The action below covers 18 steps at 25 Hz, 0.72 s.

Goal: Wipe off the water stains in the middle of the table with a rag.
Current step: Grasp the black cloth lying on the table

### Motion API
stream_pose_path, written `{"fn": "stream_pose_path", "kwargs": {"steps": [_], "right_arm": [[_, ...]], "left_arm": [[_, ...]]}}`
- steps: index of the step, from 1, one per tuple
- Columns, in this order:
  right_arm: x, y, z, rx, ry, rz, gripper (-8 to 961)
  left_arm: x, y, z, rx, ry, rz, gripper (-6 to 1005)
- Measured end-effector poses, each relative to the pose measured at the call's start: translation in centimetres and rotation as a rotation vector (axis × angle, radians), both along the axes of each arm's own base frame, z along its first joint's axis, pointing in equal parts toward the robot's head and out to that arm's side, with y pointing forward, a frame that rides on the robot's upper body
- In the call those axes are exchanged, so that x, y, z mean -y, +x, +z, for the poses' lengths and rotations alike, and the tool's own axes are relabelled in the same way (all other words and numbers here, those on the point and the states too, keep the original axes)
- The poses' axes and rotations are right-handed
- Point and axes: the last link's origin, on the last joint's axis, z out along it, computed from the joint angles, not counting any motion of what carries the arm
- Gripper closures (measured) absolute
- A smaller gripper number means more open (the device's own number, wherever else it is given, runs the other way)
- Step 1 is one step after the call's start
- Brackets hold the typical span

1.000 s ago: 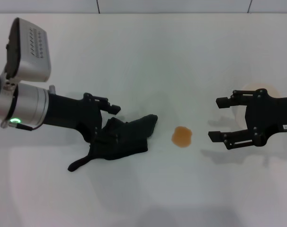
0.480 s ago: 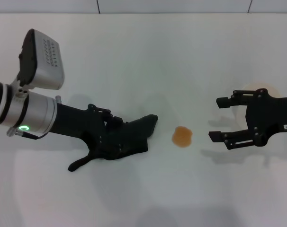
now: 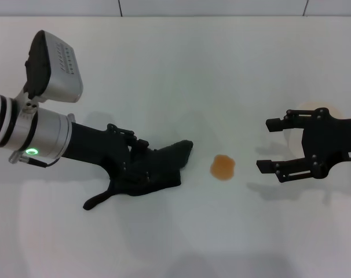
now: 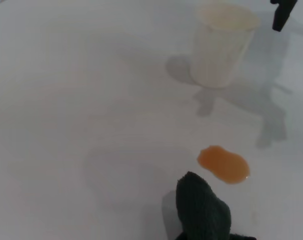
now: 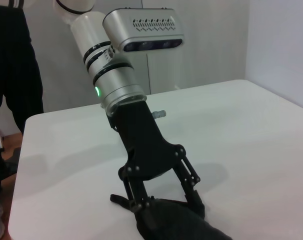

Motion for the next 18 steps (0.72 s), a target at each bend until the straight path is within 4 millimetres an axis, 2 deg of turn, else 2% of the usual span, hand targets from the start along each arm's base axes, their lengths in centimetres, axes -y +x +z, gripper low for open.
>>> {"fn": "stream_pose_path", "kwargs": {"steps": [18], "right_arm": [[0.09, 0.10, 0.12, -0.008, 0.004, -0.007, 110]], "left_arm": [[-0.10, 0.75, 0.36, -0.095, -0.046, -0.018, 246]]}}
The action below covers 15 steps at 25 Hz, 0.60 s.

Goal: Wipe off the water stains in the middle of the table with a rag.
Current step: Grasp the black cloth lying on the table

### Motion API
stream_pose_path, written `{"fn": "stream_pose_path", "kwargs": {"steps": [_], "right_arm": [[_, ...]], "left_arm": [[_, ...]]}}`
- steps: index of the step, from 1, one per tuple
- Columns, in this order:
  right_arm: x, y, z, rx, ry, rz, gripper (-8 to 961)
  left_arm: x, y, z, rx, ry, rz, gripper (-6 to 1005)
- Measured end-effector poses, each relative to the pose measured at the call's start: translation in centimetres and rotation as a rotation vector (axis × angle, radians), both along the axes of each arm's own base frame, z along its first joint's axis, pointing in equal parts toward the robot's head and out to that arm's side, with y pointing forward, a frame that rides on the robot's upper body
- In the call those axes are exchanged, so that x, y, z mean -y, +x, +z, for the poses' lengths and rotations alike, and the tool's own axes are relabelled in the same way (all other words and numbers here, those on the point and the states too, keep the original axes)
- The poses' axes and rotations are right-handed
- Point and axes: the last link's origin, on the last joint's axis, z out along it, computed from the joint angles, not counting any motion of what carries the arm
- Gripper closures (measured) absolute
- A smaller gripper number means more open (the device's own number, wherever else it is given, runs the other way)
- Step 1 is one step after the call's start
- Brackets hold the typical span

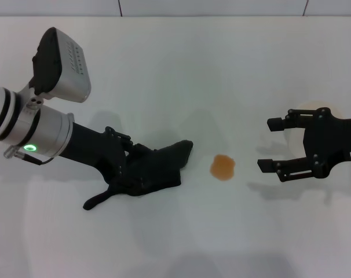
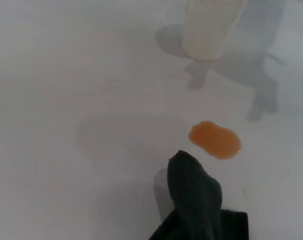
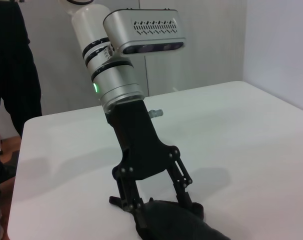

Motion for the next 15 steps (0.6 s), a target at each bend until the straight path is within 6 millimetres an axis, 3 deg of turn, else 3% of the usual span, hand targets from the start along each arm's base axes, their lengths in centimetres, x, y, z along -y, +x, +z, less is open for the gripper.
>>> {"fn": "stream_pose_path", "kwargs": {"steps": [15], "right_arm": [[0.06, 0.05, -0.04, -0.005, -0.007, -0.012, 110]], "left_arm": [[-0.54, -0.25, -0.43, -0.002, 0.048, 0.000, 334]]}}
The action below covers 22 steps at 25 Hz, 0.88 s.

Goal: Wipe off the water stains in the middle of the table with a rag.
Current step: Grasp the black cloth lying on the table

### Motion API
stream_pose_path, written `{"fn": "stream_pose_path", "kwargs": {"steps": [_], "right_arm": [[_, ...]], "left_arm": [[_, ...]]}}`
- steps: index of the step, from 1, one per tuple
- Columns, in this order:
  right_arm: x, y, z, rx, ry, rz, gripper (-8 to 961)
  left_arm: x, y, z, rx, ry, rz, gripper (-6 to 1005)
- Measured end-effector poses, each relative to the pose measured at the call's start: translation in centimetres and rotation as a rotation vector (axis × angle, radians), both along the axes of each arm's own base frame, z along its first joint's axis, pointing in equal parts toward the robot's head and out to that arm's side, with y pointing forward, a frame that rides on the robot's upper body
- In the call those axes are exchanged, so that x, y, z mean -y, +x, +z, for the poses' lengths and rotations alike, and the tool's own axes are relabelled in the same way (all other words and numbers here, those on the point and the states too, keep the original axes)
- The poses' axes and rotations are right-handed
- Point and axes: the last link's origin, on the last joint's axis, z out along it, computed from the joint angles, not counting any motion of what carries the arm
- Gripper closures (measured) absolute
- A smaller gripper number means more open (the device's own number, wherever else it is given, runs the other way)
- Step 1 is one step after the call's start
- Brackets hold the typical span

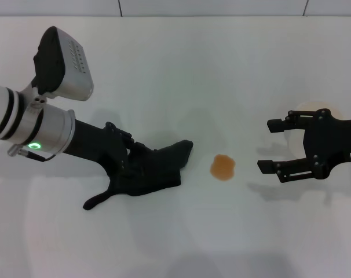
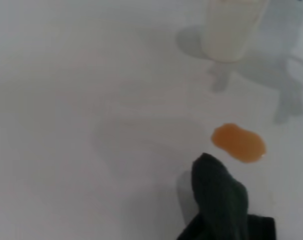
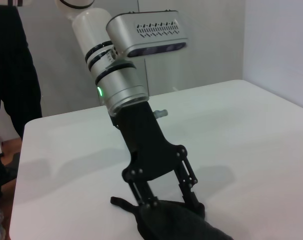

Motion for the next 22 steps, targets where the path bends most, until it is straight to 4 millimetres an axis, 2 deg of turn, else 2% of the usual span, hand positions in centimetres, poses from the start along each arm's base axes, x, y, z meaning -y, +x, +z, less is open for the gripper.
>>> {"fn": "stream_pose_path", "kwargs": {"steps": [5, 10, 13, 22], "right_arm": [[0.0, -0.1, 0.0, -0.001, 0.000, 0.001, 110], [0.0, -0.3, 0.0, -0.001, -0.005, 0.004, 110], [0.0, -0.4, 0.1, -0.001, -0.005, 0.008, 111], [0.1, -0.4, 0.1, -0.003, -0.007, 0.008, 111]], "left_arm": [[0.2, -0.2, -0.8, -0.016, -0.003, 0.002, 363], [0.2, 0.2, -1.4, -0.019, -0.015, -0.008, 594], [0.2, 0.5, -1.4, -0.006, -0.019, -0.006, 817], [0.1, 0.8, -1.2, 0.012, -0.018, 0.007, 879]]}}
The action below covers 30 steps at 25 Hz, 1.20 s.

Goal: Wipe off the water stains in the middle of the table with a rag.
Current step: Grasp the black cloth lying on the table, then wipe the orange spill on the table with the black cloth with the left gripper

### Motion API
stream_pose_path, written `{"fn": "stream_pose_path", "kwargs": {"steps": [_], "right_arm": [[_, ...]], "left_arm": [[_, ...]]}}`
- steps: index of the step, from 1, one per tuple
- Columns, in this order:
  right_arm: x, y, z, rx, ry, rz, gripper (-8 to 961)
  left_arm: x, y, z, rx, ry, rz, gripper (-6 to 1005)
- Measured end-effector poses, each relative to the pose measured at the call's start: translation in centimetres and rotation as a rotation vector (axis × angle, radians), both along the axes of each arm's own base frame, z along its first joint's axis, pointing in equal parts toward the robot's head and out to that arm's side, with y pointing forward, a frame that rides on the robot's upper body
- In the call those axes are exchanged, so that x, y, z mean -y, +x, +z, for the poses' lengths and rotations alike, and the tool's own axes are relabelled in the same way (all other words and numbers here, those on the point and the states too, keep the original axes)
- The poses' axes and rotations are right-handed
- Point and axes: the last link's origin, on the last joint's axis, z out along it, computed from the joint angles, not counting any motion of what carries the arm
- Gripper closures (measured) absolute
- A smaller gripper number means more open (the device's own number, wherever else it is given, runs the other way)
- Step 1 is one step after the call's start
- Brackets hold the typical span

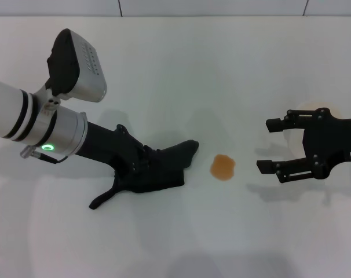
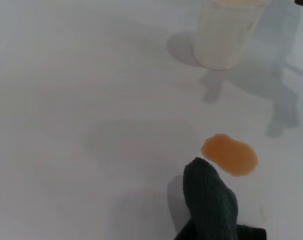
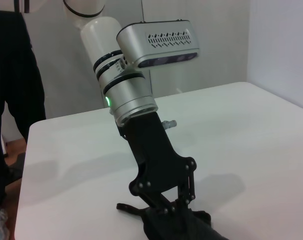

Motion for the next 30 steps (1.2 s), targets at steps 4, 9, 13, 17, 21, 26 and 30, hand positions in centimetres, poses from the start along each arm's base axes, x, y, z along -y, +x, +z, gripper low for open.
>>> {"fn": "stream_pose_path", "kwargs": {"steps": [4, 9, 13, 17, 21, 26, 30], "right_arm": [[0.1, 0.0, 0.0, 0.000, -0.002, -0.001, 111], [0.0, -0.1, -0.1, -0.005, -0.006, 0.004, 111], [0.0, -0.3, -0.1, -0.011, -0.007, 0.008, 111], [0.1, -0.3, 0.0, -0.012, -0.008, 0.011, 111], [0.1, -0.5, 0.1, -0.011, -0.009, 0.017, 111], [0.0, -0.6, 0.1, -0.011, -0.009, 0.023, 111], [0.0, -0.7, 0.1, -0.011, -0.010, 0.026, 111]], "left_arm": [[-0.1, 0.0, 0.0, -0.003, 0.006, -0.010, 899], [-1.4, 0.7, 0.2, -0.012, 0.061, -0.056, 913], [-2.3, 1.4, -0.1, -0.021, 0.082, -0.100, 914], [-3.1, 2.7, -1.1, -0.014, 0.074, -0.142, 915], [-3.7, 4.0, -2.0, 0.011, 0.074, -0.191, 914], [-3.6, 5.4, -3.4, 0.036, 0.062, -0.240, 914], [-2.9, 5.6, -4.8, 0.013, 0.047, -0.281, 915]]}}
